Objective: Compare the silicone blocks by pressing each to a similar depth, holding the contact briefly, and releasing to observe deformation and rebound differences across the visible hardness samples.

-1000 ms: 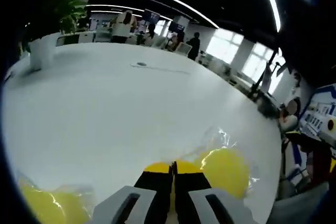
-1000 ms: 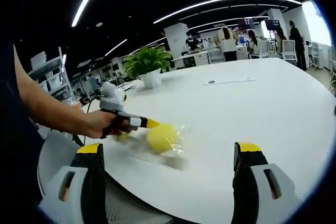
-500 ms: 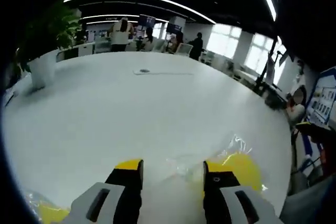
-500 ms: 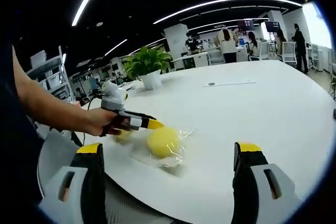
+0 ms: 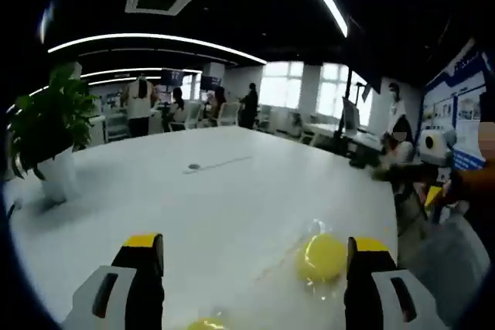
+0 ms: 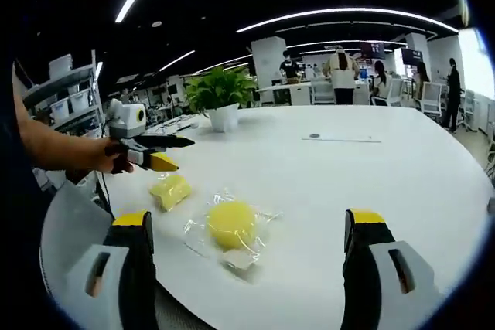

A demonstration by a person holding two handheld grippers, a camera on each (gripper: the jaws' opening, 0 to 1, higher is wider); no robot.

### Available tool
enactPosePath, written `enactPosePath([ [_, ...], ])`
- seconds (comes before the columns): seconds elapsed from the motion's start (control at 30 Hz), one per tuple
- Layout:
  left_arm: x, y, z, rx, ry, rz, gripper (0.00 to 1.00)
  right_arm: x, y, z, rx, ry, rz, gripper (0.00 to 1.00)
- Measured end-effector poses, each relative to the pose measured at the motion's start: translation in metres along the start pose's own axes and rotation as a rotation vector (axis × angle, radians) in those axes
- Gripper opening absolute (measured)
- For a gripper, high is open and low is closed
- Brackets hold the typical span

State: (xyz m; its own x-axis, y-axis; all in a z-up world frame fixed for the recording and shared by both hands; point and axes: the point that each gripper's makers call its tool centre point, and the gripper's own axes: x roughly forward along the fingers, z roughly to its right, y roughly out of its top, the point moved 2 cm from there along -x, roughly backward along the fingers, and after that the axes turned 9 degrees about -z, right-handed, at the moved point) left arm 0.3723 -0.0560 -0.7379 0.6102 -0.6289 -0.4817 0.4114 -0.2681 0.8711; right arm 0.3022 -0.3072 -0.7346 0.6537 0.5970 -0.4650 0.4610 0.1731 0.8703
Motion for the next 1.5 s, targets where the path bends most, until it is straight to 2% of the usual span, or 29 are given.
enactPosePath([
  [0.1, -0.035, -0.011, -0.017, -0.021, 0.021, 0.006, 1.00, 0.005, -0.001, -0.001, -0.013, 0.002, -0.004, 0.96],
  [0.2, -0.072, -0.028, -0.033, -0.040, 0.060, 0.031, 1.00, 0.012, -0.006, -0.004, -0.025, 0.022, -0.026, 0.96],
  [0.23, -0.084, -0.031, -0.037, -0.036, 0.081, 0.065, 1.00, 0.014, -0.008, -0.007, -0.035, 0.026, -0.036, 0.96],
  [0.4, -0.118, -0.054, -0.045, -0.102, 0.127, 0.092, 1.00, 0.020, -0.021, -0.006, -0.037, 0.011, -0.059, 0.96],
  [0.53, -0.131, -0.081, -0.050, -0.175, 0.170, 0.072, 1.00, 0.018, -0.033, -0.005, -0.029, -0.009, -0.067, 0.96],
  [0.67, -0.140, -0.090, -0.048, -0.188, 0.197, 0.069, 1.00, 0.014, -0.037, -0.005, -0.044, -0.033, -0.067, 0.96],
  [0.8, -0.145, -0.093, -0.050, -0.219, 0.216, 0.081, 1.00, 0.012, -0.039, -0.005, -0.045, -0.044, -0.070, 0.96],
  [0.87, -0.146, -0.093, -0.050, -0.207, 0.215, 0.079, 1.00, 0.010, -0.039, -0.004, -0.065, -0.056, -0.075, 0.96],
  [0.93, -0.147, -0.094, -0.050, -0.196, 0.215, 0.076, 1.00, 0.010, -0.042, -0.004, -0.050, -0.054, -0.090, 0.96],
  [1.1, -0.151, -0.095, -0.052, -0.219, 0.219, 0.092, 1.00, 0.009, -0.045, -0.006, -0.059, -0.050, -0.103, 0.96],
  [1.2, -0.152, -0.096, -0.052, -0.219, 0.224, 0.097, 1.00, 0.009, -0.047, -0.011, -0.061, -0.049, -0.100, 0.96],
  [1.33, -0.152, -0.097, -0.051, -0.225, 0.224, 0.095, 1.00, 0.007, -0.045, -0.009, -0.067, -0.082, -0.087, 0.96],
  [1.5, -0.151, -0.094, -0.048, -0.219, 0.219, 0.100, 1.00, 0.007, -0.047, -0.009, -0.061, -0.075, -0.094, 0.96],
])
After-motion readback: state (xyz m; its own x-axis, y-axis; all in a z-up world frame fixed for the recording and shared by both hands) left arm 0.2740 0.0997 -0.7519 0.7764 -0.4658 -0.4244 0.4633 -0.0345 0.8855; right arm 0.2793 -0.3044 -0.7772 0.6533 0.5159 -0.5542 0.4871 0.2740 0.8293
